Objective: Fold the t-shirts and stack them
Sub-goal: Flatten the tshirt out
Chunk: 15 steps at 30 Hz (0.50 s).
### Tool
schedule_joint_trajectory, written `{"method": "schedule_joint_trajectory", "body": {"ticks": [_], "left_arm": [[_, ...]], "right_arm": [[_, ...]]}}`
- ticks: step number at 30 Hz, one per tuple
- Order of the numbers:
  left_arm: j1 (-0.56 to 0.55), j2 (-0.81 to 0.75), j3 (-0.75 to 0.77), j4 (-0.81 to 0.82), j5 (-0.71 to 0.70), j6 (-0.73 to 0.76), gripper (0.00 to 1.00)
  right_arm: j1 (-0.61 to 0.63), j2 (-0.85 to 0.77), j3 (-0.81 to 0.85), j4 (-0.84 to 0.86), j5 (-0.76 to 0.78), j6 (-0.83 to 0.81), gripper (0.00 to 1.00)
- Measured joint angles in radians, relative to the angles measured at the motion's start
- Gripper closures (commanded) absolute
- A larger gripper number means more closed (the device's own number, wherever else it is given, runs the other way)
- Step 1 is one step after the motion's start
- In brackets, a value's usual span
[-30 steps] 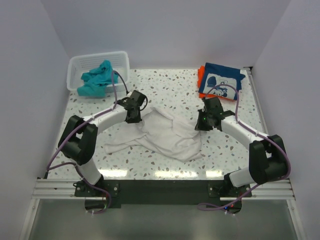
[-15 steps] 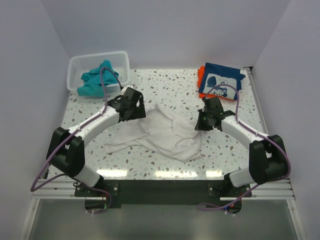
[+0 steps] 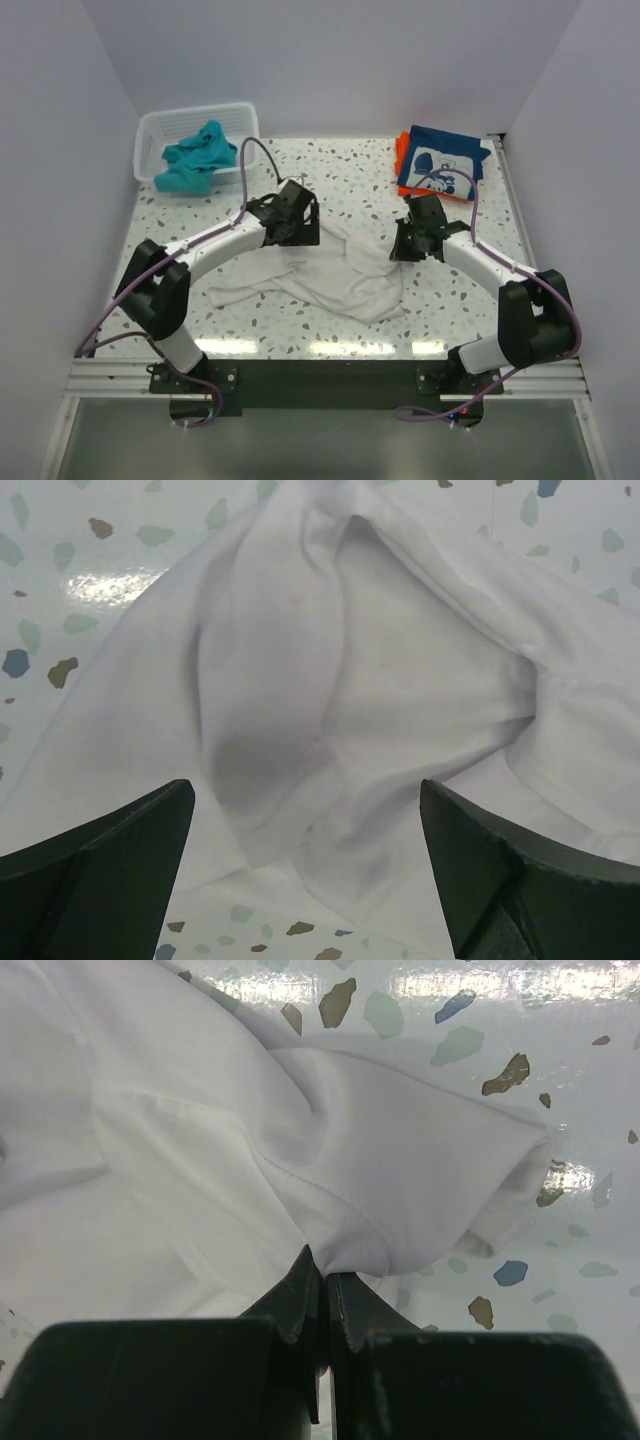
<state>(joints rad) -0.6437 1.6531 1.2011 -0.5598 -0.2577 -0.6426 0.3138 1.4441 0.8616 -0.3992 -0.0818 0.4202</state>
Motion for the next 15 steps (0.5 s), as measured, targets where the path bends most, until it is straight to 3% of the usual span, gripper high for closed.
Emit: {"method": "schedule_joint_trajectory", "body": {"ticks": [8, 15], "left_arm": [[-0.072, 0.103, 0.089, -0.050, -0.068, -0.006, 0.01], [-0.070, 0.180, 0.091, -0.116, -0.162, -0.056, 0.09]], "right_arm": [[0.000, 0.002, 0.000, 0.000, -0.009, -0.003, 1.00], [0.000, 0.002, 0.000, 0.000, -0.014, -0.003, 1.00]]}}
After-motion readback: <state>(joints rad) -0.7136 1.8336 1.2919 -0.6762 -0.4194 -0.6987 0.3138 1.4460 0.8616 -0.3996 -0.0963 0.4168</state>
